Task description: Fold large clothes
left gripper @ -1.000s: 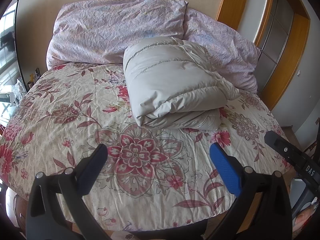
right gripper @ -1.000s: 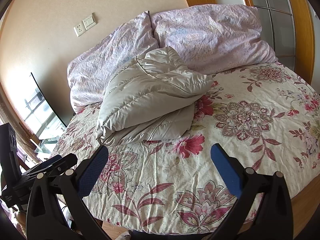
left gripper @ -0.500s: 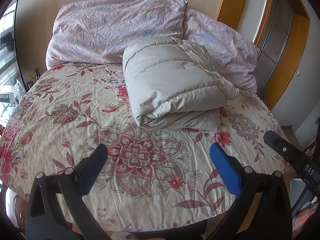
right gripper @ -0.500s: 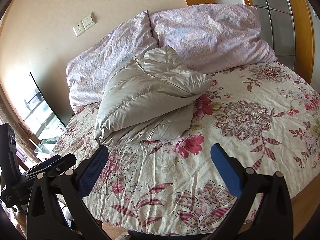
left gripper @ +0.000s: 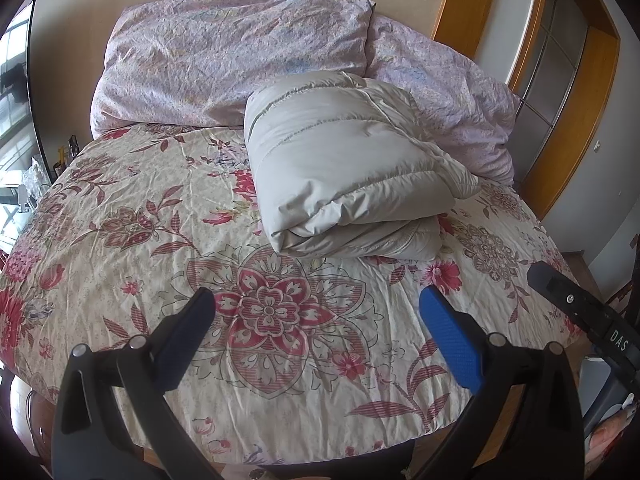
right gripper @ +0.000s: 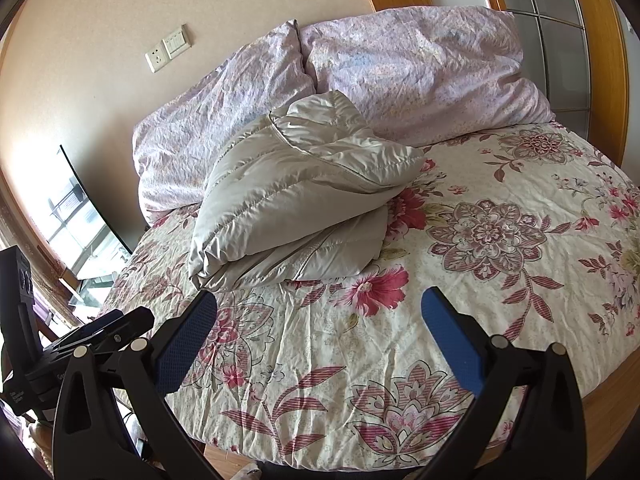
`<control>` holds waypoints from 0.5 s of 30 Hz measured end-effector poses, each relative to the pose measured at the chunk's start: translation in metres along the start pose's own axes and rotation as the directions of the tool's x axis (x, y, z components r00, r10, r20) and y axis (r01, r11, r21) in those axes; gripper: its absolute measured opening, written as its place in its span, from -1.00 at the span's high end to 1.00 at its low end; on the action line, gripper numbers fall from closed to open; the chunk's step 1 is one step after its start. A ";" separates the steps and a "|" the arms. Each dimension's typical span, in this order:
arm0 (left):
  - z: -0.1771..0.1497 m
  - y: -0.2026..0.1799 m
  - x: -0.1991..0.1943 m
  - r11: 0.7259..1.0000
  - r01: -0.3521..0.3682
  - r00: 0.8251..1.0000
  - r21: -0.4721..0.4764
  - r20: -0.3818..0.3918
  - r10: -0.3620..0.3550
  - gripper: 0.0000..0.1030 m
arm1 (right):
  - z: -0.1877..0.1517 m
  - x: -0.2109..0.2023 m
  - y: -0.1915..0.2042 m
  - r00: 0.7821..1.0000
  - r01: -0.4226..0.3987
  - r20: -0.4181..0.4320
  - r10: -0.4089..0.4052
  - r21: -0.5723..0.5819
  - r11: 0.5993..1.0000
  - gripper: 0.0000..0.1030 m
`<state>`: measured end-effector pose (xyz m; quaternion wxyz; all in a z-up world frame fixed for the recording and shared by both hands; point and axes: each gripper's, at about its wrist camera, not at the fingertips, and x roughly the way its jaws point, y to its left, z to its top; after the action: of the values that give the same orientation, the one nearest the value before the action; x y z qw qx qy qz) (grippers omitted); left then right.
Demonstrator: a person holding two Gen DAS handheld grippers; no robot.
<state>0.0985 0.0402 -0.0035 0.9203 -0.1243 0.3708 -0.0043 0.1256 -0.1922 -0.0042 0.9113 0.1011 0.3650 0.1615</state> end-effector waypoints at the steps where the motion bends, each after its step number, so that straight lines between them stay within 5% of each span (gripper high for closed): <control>1: 0.000 0.000 0.000 1.000 0.001 1.000 0.000 -0.001 -0.001 -0.96 | 0.000 0.000 0.000 1.000 0.000 0.001 0.000 -0.001 1.000 -0.97; 15: 0.000 -0.001 0.001 1.000 0.001 1.000 0.001 -0.005 -0.001 -0.96 | 0.001 0.002 0.000 1.000 -0.001 -0.002 0.001 0.001 1.000 -0.97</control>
<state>0.0993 0.0392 -0.0043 0.9194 -0.1237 0.3732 -0.0051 0.1273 -0.1912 -0.0049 0.9107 0.1016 0.3660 0.1619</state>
